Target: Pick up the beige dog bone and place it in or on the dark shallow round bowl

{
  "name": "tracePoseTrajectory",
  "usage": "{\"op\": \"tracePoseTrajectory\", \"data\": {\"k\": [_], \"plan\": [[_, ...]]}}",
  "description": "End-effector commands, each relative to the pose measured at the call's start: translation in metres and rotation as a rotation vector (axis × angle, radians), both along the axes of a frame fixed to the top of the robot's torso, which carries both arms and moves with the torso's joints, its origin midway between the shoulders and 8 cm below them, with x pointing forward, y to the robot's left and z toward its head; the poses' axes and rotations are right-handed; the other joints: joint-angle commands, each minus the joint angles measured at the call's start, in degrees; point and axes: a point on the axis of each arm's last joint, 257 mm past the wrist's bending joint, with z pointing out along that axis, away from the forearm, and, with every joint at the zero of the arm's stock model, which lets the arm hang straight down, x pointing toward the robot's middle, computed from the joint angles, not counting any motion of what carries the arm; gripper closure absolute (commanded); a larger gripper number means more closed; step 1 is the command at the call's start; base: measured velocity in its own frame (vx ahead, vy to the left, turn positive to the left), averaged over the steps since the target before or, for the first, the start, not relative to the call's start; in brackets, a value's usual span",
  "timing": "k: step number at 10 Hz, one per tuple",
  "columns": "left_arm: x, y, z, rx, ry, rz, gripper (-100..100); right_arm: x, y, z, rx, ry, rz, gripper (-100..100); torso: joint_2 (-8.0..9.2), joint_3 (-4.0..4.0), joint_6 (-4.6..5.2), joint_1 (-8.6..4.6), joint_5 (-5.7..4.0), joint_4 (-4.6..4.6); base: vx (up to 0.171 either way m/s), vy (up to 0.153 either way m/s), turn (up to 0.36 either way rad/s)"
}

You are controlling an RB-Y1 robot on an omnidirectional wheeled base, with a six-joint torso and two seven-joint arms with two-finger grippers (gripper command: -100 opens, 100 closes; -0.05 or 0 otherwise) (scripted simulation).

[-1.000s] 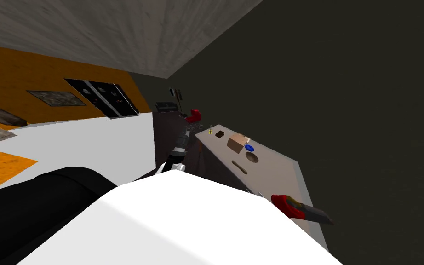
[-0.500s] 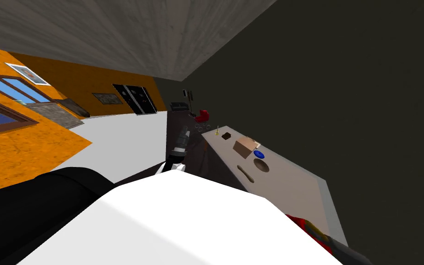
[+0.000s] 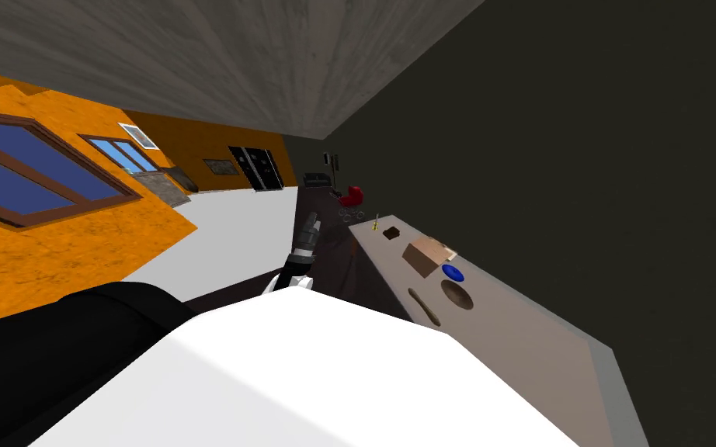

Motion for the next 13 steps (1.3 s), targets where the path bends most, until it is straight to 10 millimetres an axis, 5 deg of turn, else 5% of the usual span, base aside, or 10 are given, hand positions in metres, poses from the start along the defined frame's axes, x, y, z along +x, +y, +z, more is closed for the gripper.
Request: {"op": "tracePoseTrajectory", "data": {"k": [1, 9, 13], "plan": [[0.0, 0.0, 0.0, 0.0, 0.0, 0.0, 0, -0.017, -0.019, -0.009, -0.061, 0.054, 0.007, -100, 0.0, 0.0, 0.0, 0.0, 0.0, 0.0, 0.051, 0.009, 0.343], [0.0, 0.0, 0.0, 0.0, 0.0, 0.0, 0, -0.087, -0.079, -0.039, -0.258, 0.28, -0.009, -100, -0.23, -0.13, -0.03, 0.1, 0.02, -0.04, 0.086, 0.011, 0.302], [0.0, 0.0, 0.0, 0.0, 0.0, 0.0, 0, -0.116, -0.086, -0.054, -0.296, 0.377, -0.034, -100, -0.31, -0.18, 0.01, 0.11, 0.02, -0.07, 0.122, 0.002, 0.22]]}}
